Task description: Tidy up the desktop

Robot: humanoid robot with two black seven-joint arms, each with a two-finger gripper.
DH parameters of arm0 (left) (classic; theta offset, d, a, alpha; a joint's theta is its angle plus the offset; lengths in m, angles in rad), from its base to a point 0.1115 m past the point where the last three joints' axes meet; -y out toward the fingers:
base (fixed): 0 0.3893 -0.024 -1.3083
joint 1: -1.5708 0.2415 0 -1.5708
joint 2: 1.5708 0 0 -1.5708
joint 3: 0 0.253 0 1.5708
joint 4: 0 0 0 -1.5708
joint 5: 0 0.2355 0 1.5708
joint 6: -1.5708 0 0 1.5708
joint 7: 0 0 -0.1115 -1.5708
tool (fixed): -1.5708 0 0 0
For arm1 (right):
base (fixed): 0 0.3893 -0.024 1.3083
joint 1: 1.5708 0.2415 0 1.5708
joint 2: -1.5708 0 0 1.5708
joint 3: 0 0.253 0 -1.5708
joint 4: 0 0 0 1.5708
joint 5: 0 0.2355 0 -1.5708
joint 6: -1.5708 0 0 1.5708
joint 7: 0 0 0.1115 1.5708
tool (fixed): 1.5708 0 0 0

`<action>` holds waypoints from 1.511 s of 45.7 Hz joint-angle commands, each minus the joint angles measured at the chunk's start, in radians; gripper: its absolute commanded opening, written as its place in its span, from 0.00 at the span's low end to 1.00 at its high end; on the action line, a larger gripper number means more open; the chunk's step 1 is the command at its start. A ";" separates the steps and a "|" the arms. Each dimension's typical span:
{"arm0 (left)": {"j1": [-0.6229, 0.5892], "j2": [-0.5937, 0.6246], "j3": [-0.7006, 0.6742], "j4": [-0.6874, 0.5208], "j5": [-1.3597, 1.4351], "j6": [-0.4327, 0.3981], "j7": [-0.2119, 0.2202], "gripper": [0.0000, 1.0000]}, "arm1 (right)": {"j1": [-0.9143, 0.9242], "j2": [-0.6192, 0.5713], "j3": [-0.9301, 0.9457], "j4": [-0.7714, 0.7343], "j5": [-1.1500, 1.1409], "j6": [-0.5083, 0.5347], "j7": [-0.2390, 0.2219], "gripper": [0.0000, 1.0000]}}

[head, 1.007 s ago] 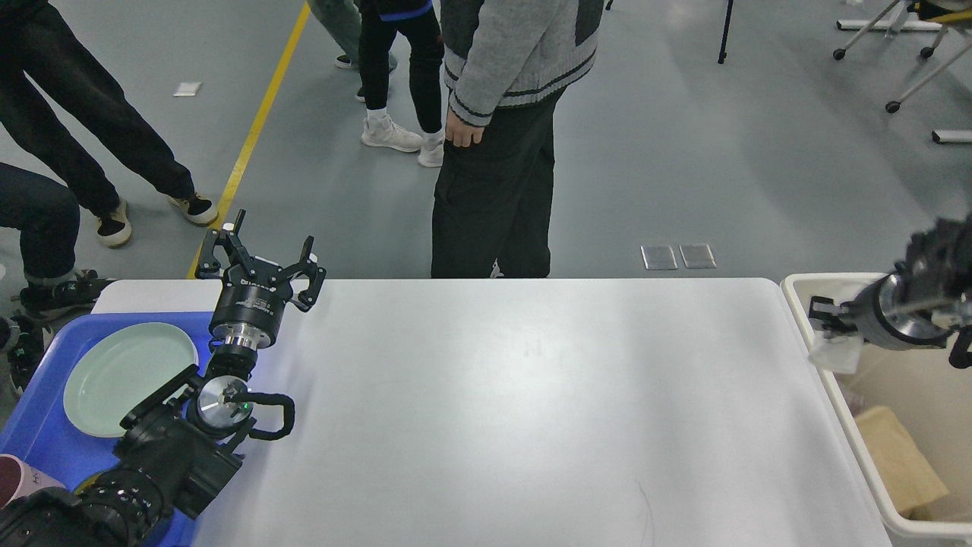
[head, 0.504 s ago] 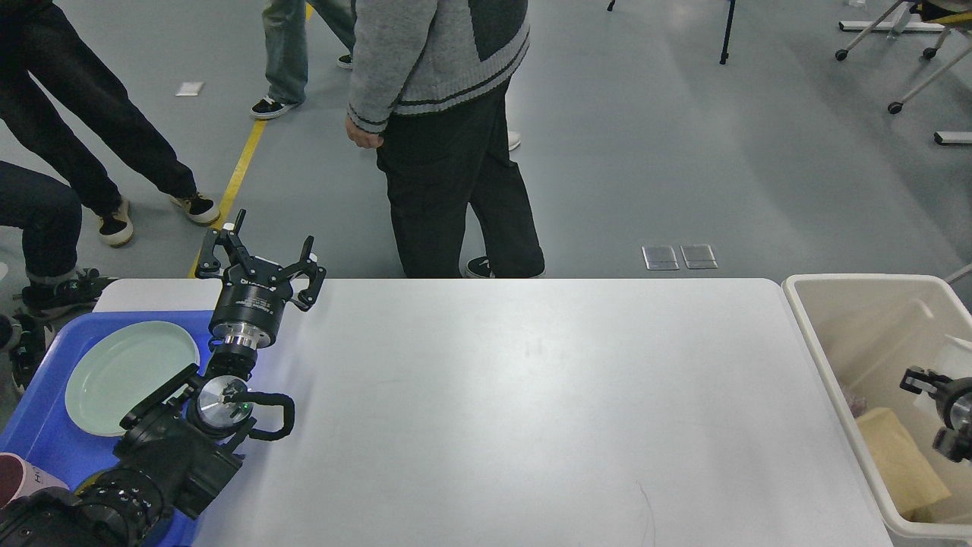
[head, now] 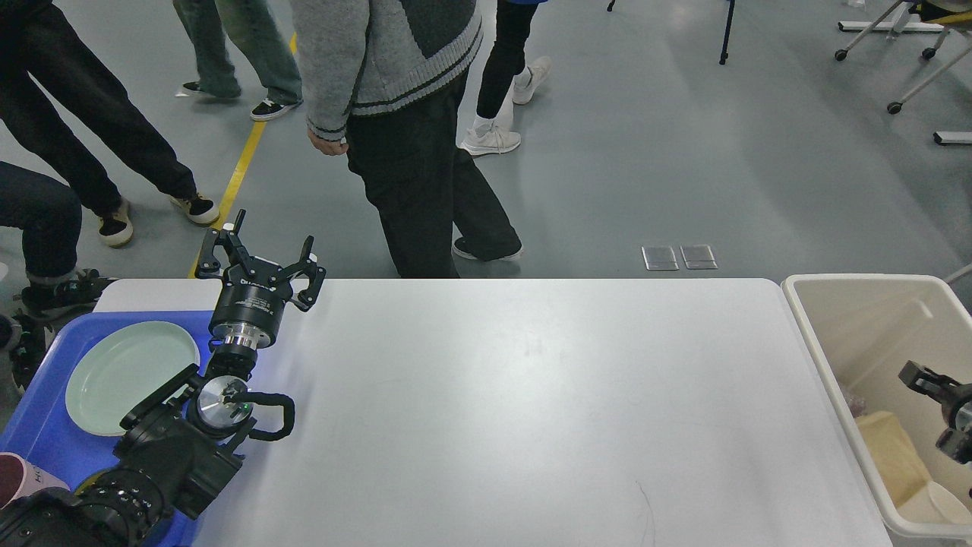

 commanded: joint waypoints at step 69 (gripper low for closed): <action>-0.002 0.000 0.000 0.000 0.000 0.003 0.002 0.97 | -0.056 0.212 1.694 0.077 -0.131 0.304 0.420 1.00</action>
